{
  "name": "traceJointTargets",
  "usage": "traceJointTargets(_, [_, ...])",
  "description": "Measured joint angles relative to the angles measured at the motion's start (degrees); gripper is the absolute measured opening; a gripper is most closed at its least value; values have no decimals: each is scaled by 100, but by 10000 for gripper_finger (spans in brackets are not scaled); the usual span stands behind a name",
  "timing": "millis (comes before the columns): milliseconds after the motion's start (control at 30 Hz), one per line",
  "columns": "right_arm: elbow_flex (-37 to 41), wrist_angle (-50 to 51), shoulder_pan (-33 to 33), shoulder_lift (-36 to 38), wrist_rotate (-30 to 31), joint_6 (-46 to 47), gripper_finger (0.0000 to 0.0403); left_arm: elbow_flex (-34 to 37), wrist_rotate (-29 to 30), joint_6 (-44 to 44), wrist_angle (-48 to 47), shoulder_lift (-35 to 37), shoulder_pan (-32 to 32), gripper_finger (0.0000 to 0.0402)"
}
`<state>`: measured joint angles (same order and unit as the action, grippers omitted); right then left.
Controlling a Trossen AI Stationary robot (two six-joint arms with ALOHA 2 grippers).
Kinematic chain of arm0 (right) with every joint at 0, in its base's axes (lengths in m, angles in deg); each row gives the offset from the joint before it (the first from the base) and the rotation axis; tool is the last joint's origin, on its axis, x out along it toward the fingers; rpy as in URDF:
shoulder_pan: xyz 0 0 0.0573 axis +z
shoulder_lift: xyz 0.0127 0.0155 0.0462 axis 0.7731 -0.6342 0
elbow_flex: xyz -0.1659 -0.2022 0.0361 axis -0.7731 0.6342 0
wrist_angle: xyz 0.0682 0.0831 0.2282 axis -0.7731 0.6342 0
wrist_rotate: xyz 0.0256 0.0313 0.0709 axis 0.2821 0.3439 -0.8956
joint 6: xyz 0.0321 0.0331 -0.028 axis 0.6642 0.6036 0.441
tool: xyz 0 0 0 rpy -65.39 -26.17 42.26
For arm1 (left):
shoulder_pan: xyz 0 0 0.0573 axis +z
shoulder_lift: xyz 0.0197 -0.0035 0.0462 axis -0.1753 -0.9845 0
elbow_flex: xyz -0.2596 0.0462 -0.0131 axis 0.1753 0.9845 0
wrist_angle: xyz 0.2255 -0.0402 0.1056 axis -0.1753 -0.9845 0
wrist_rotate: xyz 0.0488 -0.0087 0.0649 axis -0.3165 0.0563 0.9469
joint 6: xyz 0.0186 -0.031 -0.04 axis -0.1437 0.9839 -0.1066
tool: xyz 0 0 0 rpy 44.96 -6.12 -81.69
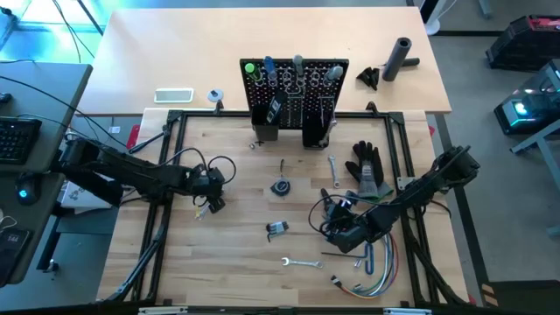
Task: Hang tools onto peg board
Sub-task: Hang the silver wrench on the peg board
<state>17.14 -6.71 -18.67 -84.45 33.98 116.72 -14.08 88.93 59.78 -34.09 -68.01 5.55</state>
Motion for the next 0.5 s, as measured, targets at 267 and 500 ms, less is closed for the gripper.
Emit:
traceJointTargets(267, [-2,-90,-9,2,-4,-9,177,-31,-357,-503,834,-645,158,98])
traceJointTargets(500, [-2,-110,-9,2,-4,2,177,-32,-429,-1047,1405,-1058,154,12])
